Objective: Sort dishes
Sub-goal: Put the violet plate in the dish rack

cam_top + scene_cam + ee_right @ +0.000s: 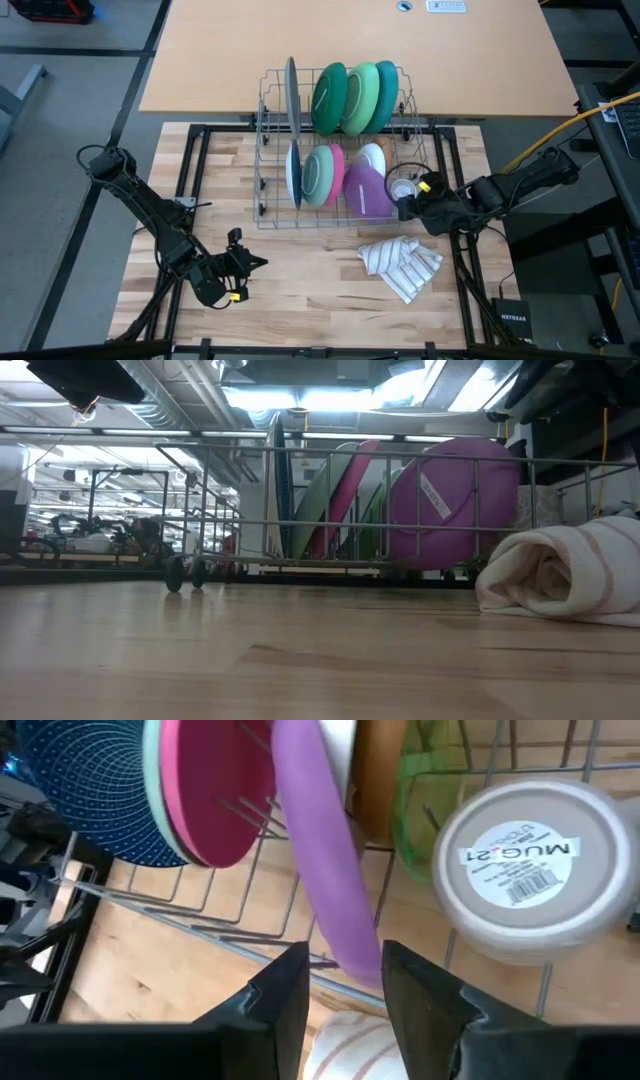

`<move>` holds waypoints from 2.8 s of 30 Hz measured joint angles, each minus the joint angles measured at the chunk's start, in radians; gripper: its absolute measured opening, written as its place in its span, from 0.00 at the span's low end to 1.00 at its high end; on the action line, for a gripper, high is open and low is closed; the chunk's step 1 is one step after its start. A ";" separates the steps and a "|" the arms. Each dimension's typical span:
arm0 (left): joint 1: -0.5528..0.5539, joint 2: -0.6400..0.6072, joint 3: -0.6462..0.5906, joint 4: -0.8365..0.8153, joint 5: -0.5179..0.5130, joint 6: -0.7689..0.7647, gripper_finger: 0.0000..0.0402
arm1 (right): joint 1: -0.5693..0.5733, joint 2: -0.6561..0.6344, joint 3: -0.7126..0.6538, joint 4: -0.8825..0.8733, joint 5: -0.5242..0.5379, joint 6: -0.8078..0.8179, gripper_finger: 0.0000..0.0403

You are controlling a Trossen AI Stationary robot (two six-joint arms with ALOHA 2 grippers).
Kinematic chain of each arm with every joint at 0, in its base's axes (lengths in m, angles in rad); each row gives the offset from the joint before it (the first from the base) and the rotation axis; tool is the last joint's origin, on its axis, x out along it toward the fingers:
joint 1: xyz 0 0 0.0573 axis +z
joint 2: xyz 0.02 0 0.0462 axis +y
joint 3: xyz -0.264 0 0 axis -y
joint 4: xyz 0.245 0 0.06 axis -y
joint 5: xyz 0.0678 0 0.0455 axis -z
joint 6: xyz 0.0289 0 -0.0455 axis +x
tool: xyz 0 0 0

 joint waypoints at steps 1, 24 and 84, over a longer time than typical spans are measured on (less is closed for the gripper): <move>0.000 0.000 0.000 0.000 0.000 0.000 0.01 | 0.000 0.002 0.000 -0.011 0.003 0.014 0.33; 0.000 0.000 0.000 0.001 0.000 0.011 0.01 | -0.035 0.004 -0.123 0.067 0.054 -0.013 0.33; 0.000 0.000 0.000 0.000 0.000 0.011 0.01 | -0.161 0.006 -0.287 0.674 0.032 -0.419 0.10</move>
